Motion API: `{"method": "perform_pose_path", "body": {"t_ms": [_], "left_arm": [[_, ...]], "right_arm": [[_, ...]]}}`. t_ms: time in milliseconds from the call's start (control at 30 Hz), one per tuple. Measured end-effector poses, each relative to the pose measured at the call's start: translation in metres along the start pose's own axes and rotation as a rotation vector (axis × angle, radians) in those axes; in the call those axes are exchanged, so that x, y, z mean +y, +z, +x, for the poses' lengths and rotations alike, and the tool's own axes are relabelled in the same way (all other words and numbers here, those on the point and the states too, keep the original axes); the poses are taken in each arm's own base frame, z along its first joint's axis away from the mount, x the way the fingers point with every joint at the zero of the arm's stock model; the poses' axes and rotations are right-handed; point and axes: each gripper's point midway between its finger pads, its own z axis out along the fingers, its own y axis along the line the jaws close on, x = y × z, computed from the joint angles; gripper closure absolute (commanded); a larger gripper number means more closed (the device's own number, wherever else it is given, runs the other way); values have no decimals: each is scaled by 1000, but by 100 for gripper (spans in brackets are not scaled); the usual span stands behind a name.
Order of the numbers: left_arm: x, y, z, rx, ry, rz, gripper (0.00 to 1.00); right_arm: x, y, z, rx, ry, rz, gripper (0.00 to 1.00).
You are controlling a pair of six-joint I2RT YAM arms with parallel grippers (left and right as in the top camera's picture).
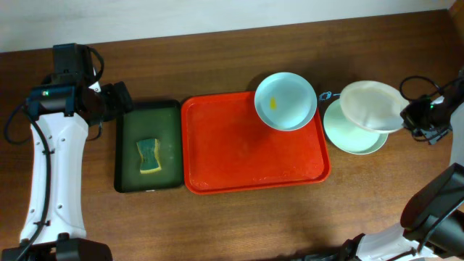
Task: Clean dirty plates on tray and stack at the side
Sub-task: 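Stack the plate onto the cleaned plate at the right side, then move the right gripper to the last plate and pull it to tray center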
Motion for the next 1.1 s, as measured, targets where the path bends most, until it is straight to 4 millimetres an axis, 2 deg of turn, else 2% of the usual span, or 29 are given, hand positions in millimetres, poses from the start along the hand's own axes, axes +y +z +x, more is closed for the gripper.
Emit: {"method": "perform_pose_path", "body": {"t_ms": [167,267,300,333,367,433,567,633,700,867,933,1000,1100], "left_arm": [[0,0,0,0,0,0,1],[0,0,0,0,0,0,1],[0,0,0,0,0,0,1],[0,0,0,0,0,0,1],[0,0,0,0,0,0,1],[0,0,0,0,0,0,1],[0,0,0,0,0,0,1],[0,0,0,0,0,0,1],[0,0,0,0,0,0,1],[0,0,0,0,0,0,1],[0,0,0,0,0,0,1],[0,0,0,0,0,0,1],[0,0,0,0,0,0,1]], "right_arm": [[-6,19,14,23,-25,39,96],[-7,21,17,31,-26,42,95],[-7,21,18,32,-28,43,91],[-6,21,19,36,-33,46,63],[-2,22,22,41,-41,46,52],[1,22,26,52,-63,47,45],[11,24,36,73,-166,45,45],[33,28,44,69,-292,23,46],[65,33,57,52,-457,-8,46],[172,38,99,-100,-905,-144,47],[187,37,104,-141,-959,-151,47],[197,36,98,-197,-980,-149,50],[202,55,90,-218,-984,-136,52]]}}
